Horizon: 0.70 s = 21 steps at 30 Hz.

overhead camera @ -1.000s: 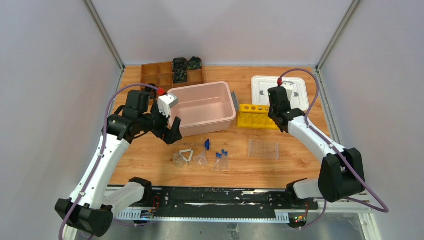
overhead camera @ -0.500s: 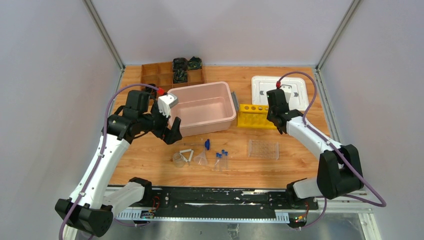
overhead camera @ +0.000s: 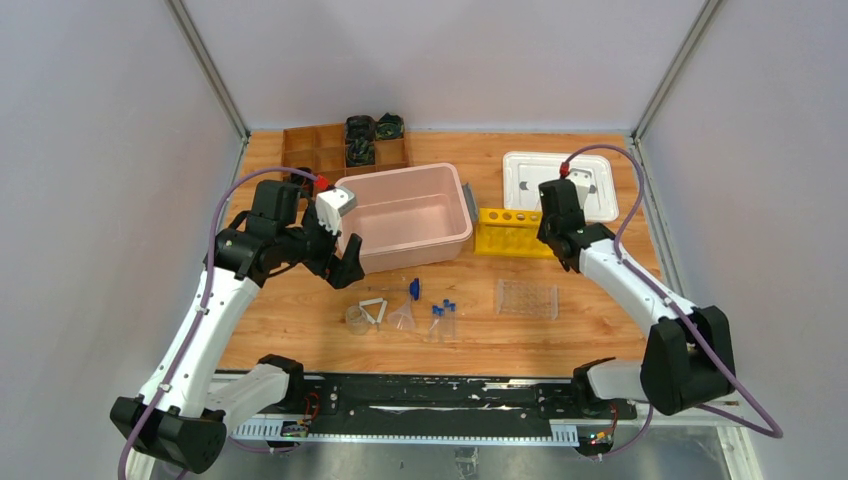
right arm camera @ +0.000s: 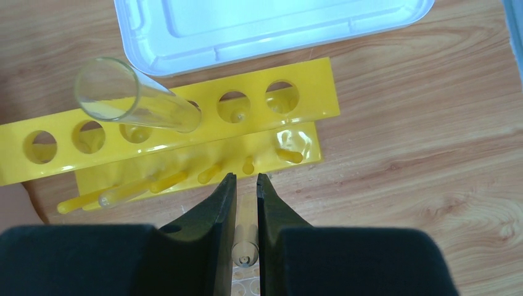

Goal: Organize the chemistry lab equipment

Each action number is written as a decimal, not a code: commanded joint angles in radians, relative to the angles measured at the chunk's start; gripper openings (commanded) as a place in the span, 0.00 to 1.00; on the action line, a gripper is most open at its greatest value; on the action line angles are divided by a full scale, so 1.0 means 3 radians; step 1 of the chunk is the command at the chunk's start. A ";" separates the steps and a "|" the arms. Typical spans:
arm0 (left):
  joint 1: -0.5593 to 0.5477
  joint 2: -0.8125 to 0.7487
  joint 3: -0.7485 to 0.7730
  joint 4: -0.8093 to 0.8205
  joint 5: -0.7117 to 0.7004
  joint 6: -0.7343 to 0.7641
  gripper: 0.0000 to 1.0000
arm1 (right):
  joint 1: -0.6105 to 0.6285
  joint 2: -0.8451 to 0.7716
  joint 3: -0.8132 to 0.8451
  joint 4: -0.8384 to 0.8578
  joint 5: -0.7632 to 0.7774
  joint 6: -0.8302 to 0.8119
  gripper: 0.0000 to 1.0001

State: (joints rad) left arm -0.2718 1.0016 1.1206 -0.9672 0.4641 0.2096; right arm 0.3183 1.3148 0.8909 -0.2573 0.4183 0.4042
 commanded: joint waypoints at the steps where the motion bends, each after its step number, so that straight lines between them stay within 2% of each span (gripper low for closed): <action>1: -0.0014 -0.0012 0.0103 0.0008 0.0048 0.0017 1.00 | -0.0059 -0.0247 0.0020 -0.0064 0.0211 0.0007 0.00; 5: -0.0014 -0.0011 0.0107 0.0008 0.0052 0.0022 1.00 | -0.0061 -0.0306 0.0090 -0.0051 0.0307 -0.0051 0.00; 21: -0.0014 -0.0055 0.0079 0.0008 0.0028 0.0068 1.00 | -0.0120 0.0056 0.0184 0.0088 0.0208 -0.0068 0.00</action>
State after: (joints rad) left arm -0.2718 1.0012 1.1221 -0.9676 0.4660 0.2134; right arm 0.3027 1.3289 0.9268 -0.2573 0.4675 0.3935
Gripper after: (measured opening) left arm 0.996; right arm 0.173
